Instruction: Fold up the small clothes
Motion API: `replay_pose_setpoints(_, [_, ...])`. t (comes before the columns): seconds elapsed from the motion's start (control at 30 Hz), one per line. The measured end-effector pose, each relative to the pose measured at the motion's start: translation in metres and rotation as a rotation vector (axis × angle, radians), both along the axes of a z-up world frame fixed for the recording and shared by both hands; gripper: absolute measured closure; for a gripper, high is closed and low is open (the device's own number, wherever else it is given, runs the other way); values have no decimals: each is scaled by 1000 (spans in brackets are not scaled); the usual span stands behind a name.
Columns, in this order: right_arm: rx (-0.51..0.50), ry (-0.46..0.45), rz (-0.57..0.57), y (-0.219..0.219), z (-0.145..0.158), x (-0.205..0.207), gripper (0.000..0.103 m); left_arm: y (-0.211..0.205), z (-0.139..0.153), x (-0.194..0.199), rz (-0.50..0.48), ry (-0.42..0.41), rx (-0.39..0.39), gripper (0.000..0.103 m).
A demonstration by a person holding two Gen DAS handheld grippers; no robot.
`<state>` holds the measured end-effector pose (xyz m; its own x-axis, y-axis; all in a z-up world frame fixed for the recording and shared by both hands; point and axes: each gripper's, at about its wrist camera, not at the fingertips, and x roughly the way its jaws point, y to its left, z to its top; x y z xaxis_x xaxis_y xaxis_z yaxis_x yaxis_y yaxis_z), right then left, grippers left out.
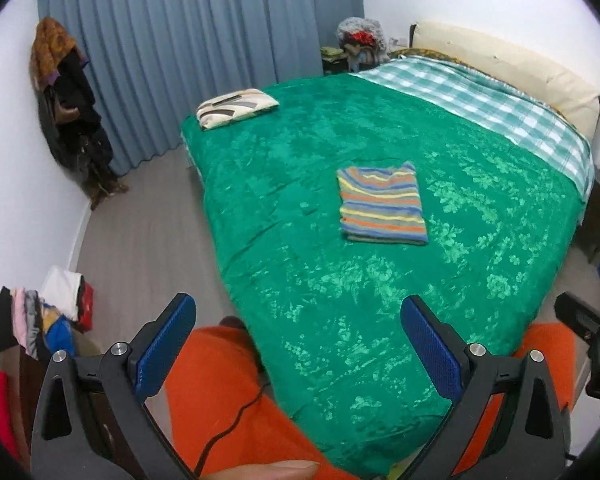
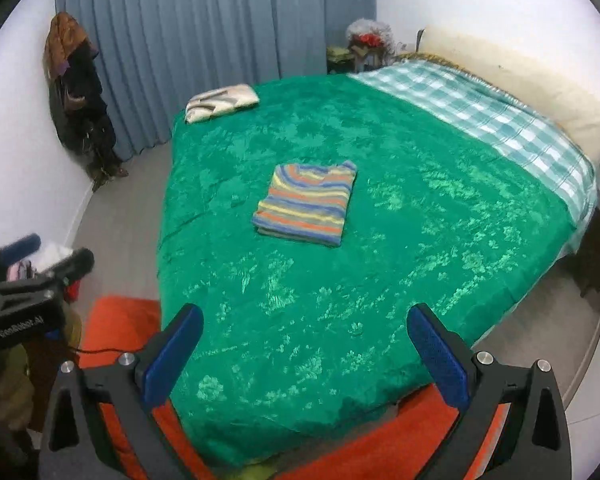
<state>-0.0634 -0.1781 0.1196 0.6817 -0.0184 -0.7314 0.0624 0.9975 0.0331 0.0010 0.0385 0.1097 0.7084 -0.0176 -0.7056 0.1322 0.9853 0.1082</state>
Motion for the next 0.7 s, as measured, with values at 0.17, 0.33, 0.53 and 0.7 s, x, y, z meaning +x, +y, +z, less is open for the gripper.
replay_pose_setpoints(0.17, [-30, -14, 0, 10, 7, -14, 2, 2, 0, -15, -14, -1, -2, 1])
replay_pose_setpoints(0.33, [-35, -25, -14, 12, 8, -25, 2, 4, 4, -28, -18, -11, -16, 1])
replay_pose_setpoints(0.53, [-40, -43, -16, 19, 13, -37, 2, 8, 10, -36, -17, -26, -30, 1])
replay_pose_setpoints(0.7, [-47, -57, -23, 21, 17, -43, 2, 8, 13, -39, -30, -35, -34, 1])
